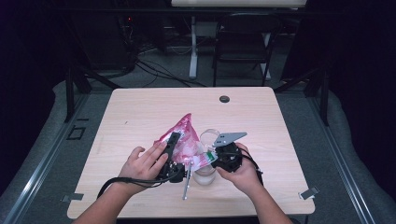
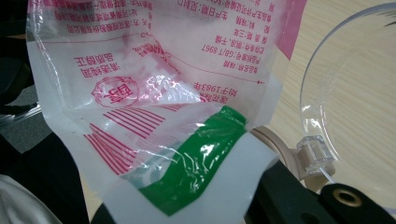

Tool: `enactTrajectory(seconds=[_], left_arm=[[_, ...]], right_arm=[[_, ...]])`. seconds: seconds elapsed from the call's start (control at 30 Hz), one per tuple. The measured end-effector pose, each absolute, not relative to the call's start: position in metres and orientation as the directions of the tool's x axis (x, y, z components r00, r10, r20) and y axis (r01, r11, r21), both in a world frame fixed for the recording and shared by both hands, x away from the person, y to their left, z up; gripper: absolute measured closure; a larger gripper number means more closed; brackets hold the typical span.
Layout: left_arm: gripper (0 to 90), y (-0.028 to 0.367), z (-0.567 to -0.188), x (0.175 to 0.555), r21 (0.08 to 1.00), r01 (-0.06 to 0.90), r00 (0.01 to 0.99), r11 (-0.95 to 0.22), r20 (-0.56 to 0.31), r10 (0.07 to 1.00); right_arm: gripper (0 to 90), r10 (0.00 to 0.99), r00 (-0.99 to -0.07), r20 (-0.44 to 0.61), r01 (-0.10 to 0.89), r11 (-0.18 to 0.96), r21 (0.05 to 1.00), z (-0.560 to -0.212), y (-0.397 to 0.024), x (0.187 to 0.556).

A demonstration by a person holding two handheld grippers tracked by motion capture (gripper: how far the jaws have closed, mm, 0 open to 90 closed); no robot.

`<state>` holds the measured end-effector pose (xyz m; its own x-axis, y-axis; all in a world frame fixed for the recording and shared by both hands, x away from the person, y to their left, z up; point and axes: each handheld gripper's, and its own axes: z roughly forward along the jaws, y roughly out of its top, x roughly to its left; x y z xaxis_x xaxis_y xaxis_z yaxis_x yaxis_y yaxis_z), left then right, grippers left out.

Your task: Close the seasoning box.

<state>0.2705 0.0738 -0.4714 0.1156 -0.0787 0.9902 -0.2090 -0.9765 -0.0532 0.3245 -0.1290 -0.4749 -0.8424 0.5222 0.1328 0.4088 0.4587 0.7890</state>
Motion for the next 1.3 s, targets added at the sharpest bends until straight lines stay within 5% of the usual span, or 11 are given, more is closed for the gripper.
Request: enactTrajectory(seconds=[1.3], left_arm=[[63.6,0.0684,-0.4679,0.2672,-0.083,-0.232,0.118,-0.969,0.987,-0.113]], right_arm=[[90.0,0.532,-0.837,0.132,0.418,0.465,0.780,-0.4766,-0.1320,0.3219]])
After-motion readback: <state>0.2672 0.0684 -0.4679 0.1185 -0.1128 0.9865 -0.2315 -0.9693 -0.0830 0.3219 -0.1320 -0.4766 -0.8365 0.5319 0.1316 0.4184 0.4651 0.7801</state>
